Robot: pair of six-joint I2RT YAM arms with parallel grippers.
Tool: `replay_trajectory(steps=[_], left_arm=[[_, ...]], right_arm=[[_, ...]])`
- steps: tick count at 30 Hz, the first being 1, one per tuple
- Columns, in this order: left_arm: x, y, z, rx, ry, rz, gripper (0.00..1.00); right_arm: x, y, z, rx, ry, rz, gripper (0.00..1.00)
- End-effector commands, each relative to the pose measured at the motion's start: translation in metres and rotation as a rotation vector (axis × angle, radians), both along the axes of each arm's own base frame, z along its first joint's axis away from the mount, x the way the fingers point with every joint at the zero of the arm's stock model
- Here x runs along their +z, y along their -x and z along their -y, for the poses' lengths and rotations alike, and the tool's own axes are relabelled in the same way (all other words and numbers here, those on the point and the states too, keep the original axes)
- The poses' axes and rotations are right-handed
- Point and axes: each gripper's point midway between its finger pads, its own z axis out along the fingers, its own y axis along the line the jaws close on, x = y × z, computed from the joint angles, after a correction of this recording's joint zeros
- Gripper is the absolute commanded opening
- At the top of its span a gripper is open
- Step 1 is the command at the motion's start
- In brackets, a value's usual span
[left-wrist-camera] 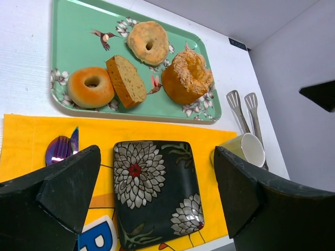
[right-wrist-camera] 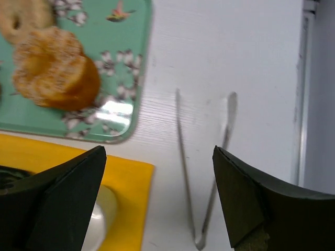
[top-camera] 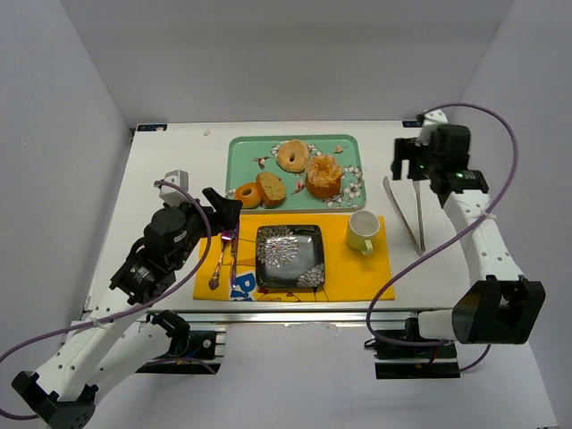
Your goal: Place the bread
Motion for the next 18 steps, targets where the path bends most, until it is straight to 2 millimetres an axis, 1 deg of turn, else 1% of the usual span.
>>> replay_trajectory(steps=[1, 2, 3, 4, 5, 6, 7, 8, 9, 10, 11, 12, 13, 14, 15, 16, 17, 18], left_arm=[[0.022, -0.002, 0.002, -0.010, 0.002, 0.054, 0.98], [0.021, -0.003, 0.002, -0.009, 0.000, 0.053, 0.97], [0.020, -0.003, 0.001, -0.006, -0.001, 0.051, 0.96], [0.020, -0.003, 0.001, -0.002, -0.003, 0.052, 0.94], [0.020, -0.003, 0.000, 0.000, -0.003, 0.050, 0.86], [0.020, -0.003, -0.001, 0.006, -0.003, 0.052, 0.79], [0.019, -0.003, -0.001, 0.006, -0.003, 0.049, 0.71], [0.019, -0.003, -0.002, 0.009, -0.005, 0.050, 0.50], [0.018, -0.003, -0.003, 0.012, -0.009, 0.046, 0.39], [0.017, -0.002, -0.004, 0.015, -0.012, 0.043, 0.29], [0.015, -0.001, -0.004, 0.015, -0.016, 0.035, 0.24], [0.014, 0.000, -0.005, 0.012, -0.015, 0.035, 0.26], [0.013, 0.001, -0.005, 0.011, -0.011, 0.033, 0.32], [0.007, 0.002, -0.005, 0.012, -0.013, 0.025, 0.43], [0.005, 0.002, -0.005, 0.012, -0.005, 0.020, 0.70], [0.006, 0.004, -0.005, 0.010, 0.002, 0.024, 0.77], [0.003, 0.005, -0.006, 0.010, 0.000, 0.019, 0.80], [0.003, 0.005, -0.006, 0.012, -0.001, 0.018, 0.84]], right_arm=[[0.005, 0.013, 0.048, -0.026, 0.011, 0.034, 0.87], [0.006, 0.018, 0.047, 0.049, 0.006, 0.055, 0.86], [-0.005, 0.023, 0.068, 0.071, 0.076, 0.047, 0.83], [-0.011, 0.026, 0.074, 0.086, 0.091, 0.043, 0.79], [-0.018, 0.028, 0.076, 0.116, 0.085, 0.032, 0.64], [-0.027, 0.032, 0.092, 0.090, 0.082, 0.006, 0.51], [-0.039, 0.036, 0.098, 0.100, 0.093, -0.021, 0.38], [-0.051, 0.038, 0.103, 0.106, 0.091, -0.054, 0.16], [-0.062, 0.043, 0.111, 0.096, 0.089, -0.091, 0.11], [-0.075, 0.047, 0.113, 0.105, 0.085, -0.125, 0.10], [-0.087, 0.050, 0.113, 0.149, 0.093, -0.153, 0.19], [-0.098, 0.056, 0.112, 0.169, 0.081, -0.192, 0.31], [-0.105, 0.058, 0.111, 0.186, 0.080, -0.210, 0.46], [-0.119, 0.061, 0.109, 0.202, 0.068, -0.244, 0.71], [-0.125, 0.063, 0.107, 0.213, 0.060, -0.256, 0.79], [-0.128, 0.061, 0.107, 0.219, 0.061, -0.252, 0.88], [-0.139, 0.066, 0.104, 0.227, 0.049, -0.270, 0.89], [-0.143, 0.065, 0.105, 0.214, 0.045, -0.268, 0.89]])
